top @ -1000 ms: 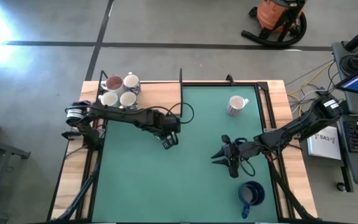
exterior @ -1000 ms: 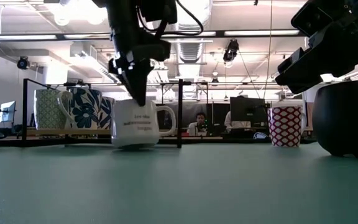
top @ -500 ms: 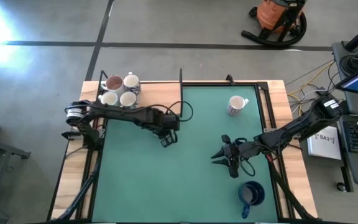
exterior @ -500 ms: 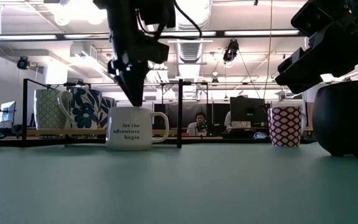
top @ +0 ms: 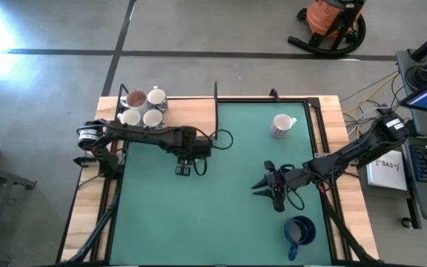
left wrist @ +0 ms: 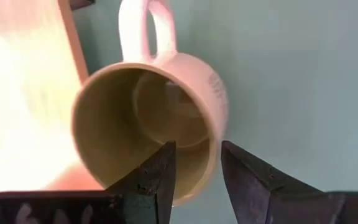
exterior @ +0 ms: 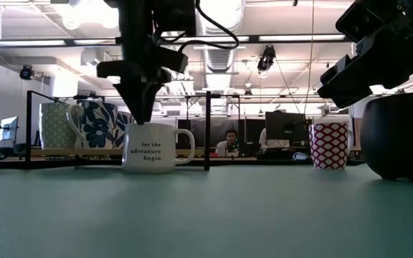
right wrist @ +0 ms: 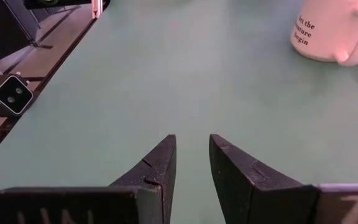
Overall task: Place coffee mugs
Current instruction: Put the green mug on the shelf
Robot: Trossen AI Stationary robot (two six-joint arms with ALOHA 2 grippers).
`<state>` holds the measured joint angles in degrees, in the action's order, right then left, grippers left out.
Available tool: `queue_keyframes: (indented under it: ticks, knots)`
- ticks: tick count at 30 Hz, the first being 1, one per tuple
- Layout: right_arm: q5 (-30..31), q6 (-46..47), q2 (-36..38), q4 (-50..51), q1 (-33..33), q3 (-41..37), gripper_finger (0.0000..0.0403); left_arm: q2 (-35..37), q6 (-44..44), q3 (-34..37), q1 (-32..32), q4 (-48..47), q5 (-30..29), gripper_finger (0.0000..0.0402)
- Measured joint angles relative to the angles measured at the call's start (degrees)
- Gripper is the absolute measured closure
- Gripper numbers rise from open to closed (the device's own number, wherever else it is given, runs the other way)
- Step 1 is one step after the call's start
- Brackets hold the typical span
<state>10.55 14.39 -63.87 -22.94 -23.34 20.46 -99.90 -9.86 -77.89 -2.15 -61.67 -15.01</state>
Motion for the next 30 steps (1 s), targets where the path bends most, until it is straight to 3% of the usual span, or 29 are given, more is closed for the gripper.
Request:
queue_keyframes:
  ticks: [7,14,24,30]
  knots:
    - [0.0,0.0,-0.01,0.0,-0.01,-0.01,0.0316,0.02,-3.18,1.98,-2.64,0.35,7.41,0.0292]
    - [0.01,0.0,-0.01,0.0,0.0,-0.01,0.0316,0.02,-2.26,5.98,-4.05,6.2,7.96,0.0296]
    - [0.01,0.0,0.0,0.0,-0.01,-0.01,0.0316,0.04,14.58,6.87,-5.03,7.52,11.74,0.0385]
    - [0.0,0.0,-0.01,0.0,0.0,-0.01,0.0316,0.04,28.88,5.7,-5.73,7.64,14.43,0.0382]
